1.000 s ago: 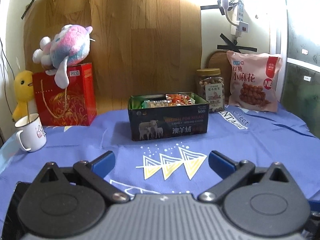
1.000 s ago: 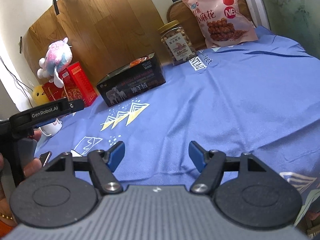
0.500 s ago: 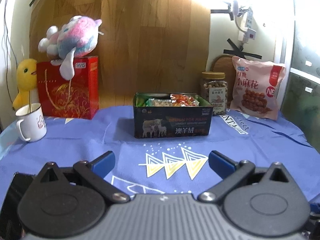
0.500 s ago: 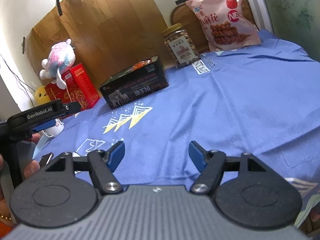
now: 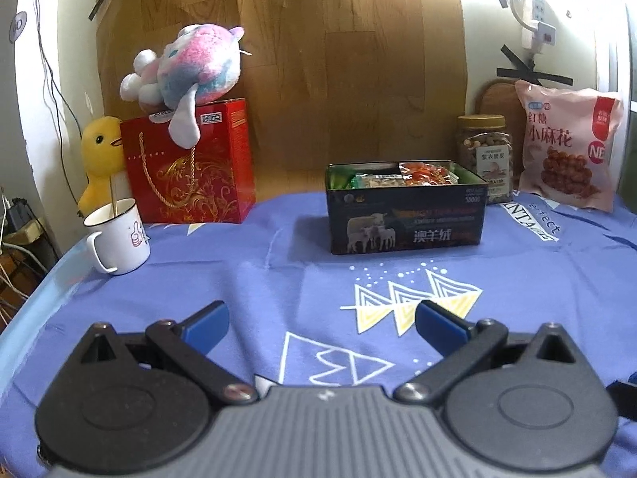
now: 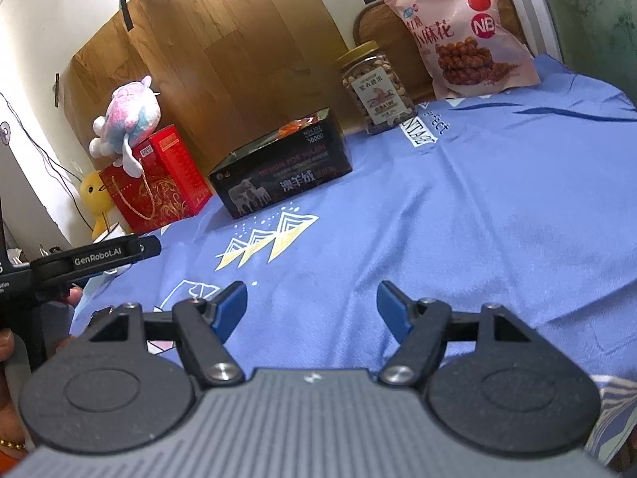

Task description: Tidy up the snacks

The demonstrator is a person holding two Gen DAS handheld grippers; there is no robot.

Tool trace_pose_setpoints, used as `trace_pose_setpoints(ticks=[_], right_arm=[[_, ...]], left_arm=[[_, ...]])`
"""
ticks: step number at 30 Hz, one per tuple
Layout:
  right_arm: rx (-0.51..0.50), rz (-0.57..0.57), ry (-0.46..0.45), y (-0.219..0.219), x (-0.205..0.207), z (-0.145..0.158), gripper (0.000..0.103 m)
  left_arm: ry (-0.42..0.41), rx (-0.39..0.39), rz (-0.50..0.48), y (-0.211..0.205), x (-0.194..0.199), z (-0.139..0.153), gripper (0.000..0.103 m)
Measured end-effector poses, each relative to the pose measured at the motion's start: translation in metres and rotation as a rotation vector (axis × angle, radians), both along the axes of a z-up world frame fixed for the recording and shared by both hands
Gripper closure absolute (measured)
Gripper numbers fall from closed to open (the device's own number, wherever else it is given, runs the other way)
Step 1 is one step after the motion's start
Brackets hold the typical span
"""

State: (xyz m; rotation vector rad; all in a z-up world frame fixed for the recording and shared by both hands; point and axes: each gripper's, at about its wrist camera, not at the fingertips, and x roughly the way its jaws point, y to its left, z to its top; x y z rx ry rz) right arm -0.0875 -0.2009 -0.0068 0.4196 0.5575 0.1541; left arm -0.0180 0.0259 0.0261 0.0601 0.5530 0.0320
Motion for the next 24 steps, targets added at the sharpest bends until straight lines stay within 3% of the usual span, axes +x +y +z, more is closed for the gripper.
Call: trace_pose_setpoints(ticks=[8,24], right_arm=[[0.023,-0.019,0.002,-0.011,-0.001,-0.003,0.029],[0.025,0.055,0.000,-0.006,0.012,-0.002,0.028]], left_arm=[[-0.016,-0.022,-0.119,-0.017,-0.003,0.004,0.000],[0.141,-0.062,-0.127,-0.018,0.000,-0.001,0.000]])
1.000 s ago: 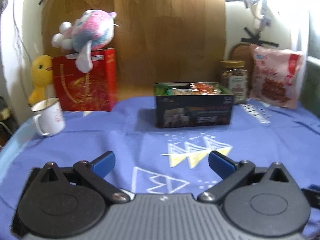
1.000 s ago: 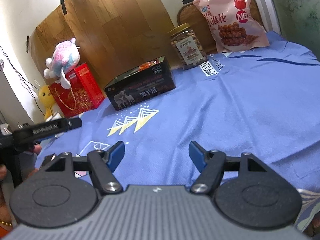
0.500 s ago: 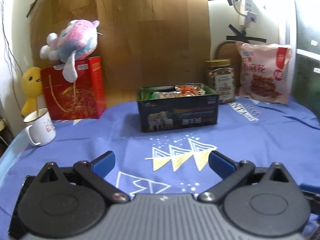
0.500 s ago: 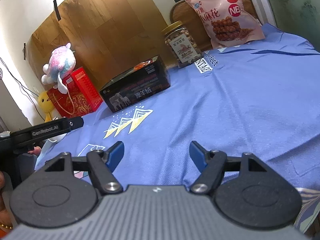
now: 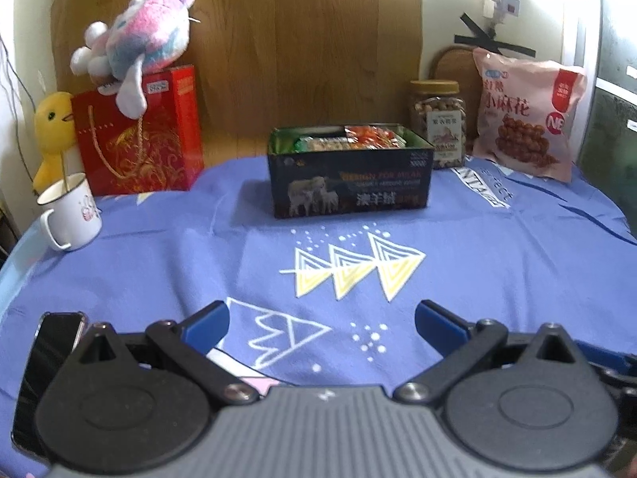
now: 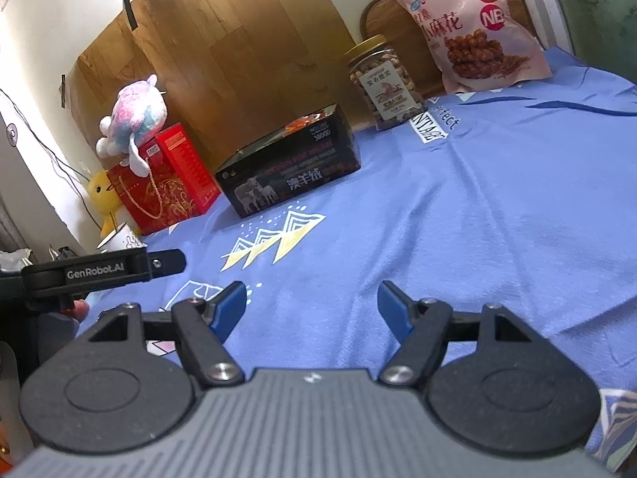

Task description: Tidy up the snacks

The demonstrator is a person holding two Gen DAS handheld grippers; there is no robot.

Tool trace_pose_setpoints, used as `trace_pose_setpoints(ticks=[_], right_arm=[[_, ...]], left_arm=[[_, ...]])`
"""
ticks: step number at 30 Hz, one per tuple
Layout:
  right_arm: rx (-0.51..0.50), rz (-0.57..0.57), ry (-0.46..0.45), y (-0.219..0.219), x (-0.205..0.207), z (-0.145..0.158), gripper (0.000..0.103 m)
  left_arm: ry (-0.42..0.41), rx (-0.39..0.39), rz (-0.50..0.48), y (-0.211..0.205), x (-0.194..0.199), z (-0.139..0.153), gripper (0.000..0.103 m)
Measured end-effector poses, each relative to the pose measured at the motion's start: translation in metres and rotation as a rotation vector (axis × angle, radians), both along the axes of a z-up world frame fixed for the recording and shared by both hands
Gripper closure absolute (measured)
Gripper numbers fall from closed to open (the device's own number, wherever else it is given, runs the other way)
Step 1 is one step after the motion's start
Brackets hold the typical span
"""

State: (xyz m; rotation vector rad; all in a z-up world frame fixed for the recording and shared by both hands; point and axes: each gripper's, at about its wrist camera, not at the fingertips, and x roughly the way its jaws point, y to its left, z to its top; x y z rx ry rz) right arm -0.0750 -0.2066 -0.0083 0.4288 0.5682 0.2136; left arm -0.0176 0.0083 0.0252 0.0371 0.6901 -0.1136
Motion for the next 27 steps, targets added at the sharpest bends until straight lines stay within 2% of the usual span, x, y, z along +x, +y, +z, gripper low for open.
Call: trace_pose_setpoints(ticks=[3,7,10,15,21,27], right_arm=[[-0.021,0.032,-0.007,0.006,0.005,0.004,0.028],[-0.073,0.094,-0.005,0.017,0.016,0.010,0.028],[-0.064,0.117,-0.006,0.020,0.022,0.015,0.027],[-0.036,0.079,-0.046,0.016,0.021,0.020,0.018],[-0.005,0.049,-0.010,0.008,0.024,0.012,0.017],[0.000,0.048,-0.015,0.005,0.026,0.013,0.017]], left_arm=[[0.033,-0.013,-0.013,-0.001,0.000,-0.001,0.000],[0.037,-0.003,0.039,0.009,-0.001,0.000,0.000],[0.051,0.000,0.068,0.017,0.005,-0.001,0.000],[0.073,0.018,0.086,0.016,0.011,-0.005,0.000],[0.080,0.046,0.076,0.009,0.015,-0.010,0.000],[0.075,0.059,0.069,-0.001,0.020,-0.009,0.000]])
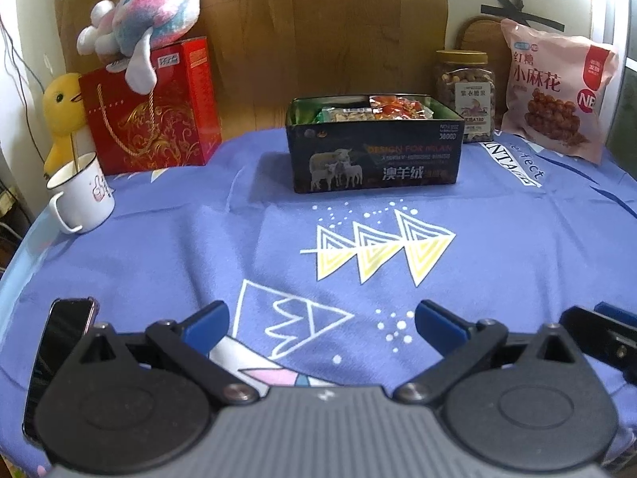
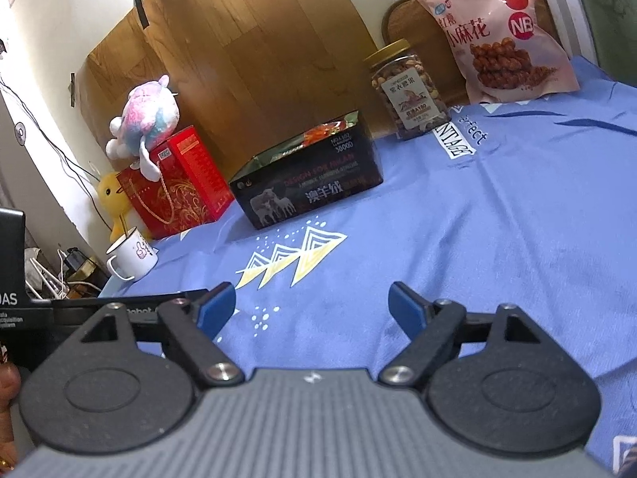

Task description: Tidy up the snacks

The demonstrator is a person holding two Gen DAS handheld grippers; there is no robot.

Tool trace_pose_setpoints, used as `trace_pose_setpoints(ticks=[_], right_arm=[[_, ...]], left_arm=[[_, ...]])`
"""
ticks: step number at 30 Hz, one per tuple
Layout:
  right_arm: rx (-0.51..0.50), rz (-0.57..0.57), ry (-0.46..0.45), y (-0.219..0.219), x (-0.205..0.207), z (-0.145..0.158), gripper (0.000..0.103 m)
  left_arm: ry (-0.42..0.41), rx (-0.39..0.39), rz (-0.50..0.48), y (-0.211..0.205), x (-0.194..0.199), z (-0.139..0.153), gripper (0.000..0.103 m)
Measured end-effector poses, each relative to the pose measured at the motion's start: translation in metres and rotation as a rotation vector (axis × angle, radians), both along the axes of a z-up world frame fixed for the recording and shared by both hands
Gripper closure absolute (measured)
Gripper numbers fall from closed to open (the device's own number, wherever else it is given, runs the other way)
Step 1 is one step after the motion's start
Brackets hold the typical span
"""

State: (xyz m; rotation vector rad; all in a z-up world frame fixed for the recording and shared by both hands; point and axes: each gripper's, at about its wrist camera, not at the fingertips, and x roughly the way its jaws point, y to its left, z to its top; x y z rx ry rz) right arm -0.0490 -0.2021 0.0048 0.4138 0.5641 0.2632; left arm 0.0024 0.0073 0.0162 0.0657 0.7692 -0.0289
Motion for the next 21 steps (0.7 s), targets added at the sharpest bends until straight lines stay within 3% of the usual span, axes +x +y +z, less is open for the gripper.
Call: trace_pose_setpoints(ticks=[21], right_arm=[[0.000,0.021,-0.019,0.0013,0.0062,0.0039,0.017]], left_arm=[[-0.023,0.007,-0.045,-0.0075,0.0066,0.0010,0.000]])
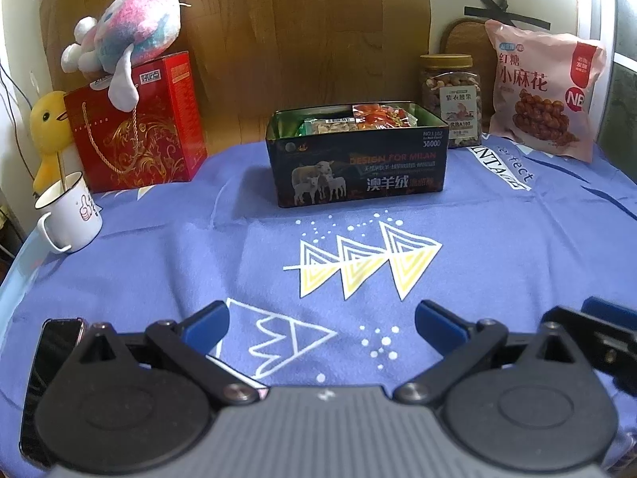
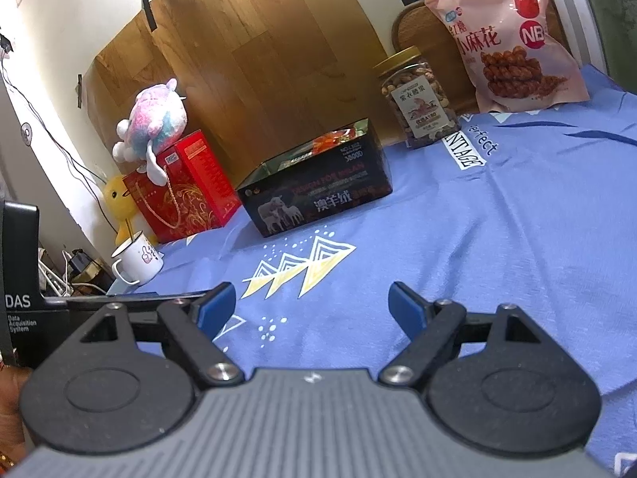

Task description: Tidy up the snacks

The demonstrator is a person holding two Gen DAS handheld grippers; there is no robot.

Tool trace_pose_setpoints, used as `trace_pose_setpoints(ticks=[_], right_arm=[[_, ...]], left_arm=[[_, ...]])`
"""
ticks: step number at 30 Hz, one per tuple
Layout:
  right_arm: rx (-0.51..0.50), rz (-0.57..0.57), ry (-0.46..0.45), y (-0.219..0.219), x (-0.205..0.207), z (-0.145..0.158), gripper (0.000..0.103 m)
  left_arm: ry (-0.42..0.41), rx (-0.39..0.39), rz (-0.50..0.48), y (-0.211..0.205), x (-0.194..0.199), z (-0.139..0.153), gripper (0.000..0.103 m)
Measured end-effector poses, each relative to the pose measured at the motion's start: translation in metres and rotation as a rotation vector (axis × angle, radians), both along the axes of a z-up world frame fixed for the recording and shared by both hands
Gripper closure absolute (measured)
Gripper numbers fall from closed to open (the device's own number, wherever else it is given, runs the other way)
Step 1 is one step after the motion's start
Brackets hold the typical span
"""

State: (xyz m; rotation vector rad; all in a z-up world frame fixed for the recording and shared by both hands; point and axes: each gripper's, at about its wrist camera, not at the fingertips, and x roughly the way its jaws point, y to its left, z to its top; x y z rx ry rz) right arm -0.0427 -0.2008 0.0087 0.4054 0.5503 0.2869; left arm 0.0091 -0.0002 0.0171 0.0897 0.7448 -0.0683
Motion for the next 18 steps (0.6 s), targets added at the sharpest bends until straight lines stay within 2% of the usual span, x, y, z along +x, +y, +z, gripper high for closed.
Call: trace_pose_setpoints(ticks=[6,18], right_arm=[[-0.003,-0.001,-0.002,0.0008,0.0011,-0.0008,0.017],[0.002,-0.005,-0.008,0.0025,0.0014,-0.0029,0.017]], left_arm=[[-0.005,-0.009,-0.004,0.0028,0.0010,0.0008,0.000],[-0.032,0.033,0.008,0.0072,-0.0009,-0.0015,0.000]])
